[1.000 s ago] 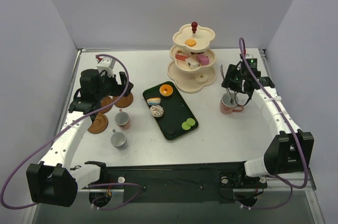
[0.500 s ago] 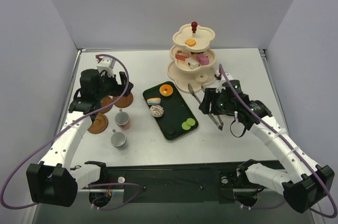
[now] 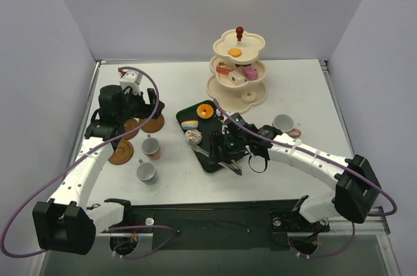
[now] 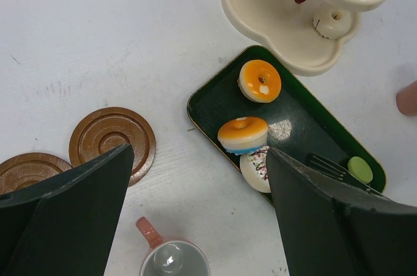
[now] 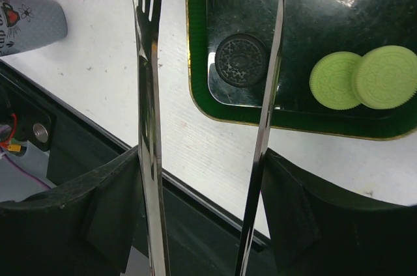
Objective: Serve the afternoon tea
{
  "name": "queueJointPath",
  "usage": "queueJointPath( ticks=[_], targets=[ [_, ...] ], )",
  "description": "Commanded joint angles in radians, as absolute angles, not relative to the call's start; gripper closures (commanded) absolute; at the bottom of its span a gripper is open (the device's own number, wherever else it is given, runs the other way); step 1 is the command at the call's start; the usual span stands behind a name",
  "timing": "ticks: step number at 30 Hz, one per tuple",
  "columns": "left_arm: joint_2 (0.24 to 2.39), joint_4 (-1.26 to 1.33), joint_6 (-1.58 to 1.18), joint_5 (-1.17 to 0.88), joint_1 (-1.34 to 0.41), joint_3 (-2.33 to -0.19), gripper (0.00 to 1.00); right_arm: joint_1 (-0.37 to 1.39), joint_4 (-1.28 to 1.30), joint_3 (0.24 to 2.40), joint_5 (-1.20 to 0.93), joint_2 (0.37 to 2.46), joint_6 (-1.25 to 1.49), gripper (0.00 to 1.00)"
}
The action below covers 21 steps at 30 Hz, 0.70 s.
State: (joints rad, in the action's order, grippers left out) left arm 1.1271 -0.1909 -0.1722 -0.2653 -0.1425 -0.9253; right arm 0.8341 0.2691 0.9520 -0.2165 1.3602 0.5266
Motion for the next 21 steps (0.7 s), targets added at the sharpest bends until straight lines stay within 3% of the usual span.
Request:
queueJointPath(
  ticks=[1, 17, 21],
  targets=[
    [1.126, -0.169, -0.169, -0.275, -0.14, -0.956, 0.06, 0.844, 0.227, 1.017, -0.224, 1.408, 0.568, 0.37],
    [1.118, -0.163, -0.173, -0.278, -0.14, -0.953, 0.06, 0.827, 0.135, 1.035, -0.255, 1.514, 0.615, 0.37],
    [1.118, -0.163, -0.172, -0.279, -0.14, -0.954, 0.06, 0.912, 0.181, 1.035, -0.102, 1.513, 0.523, 0.38]
  ],
)
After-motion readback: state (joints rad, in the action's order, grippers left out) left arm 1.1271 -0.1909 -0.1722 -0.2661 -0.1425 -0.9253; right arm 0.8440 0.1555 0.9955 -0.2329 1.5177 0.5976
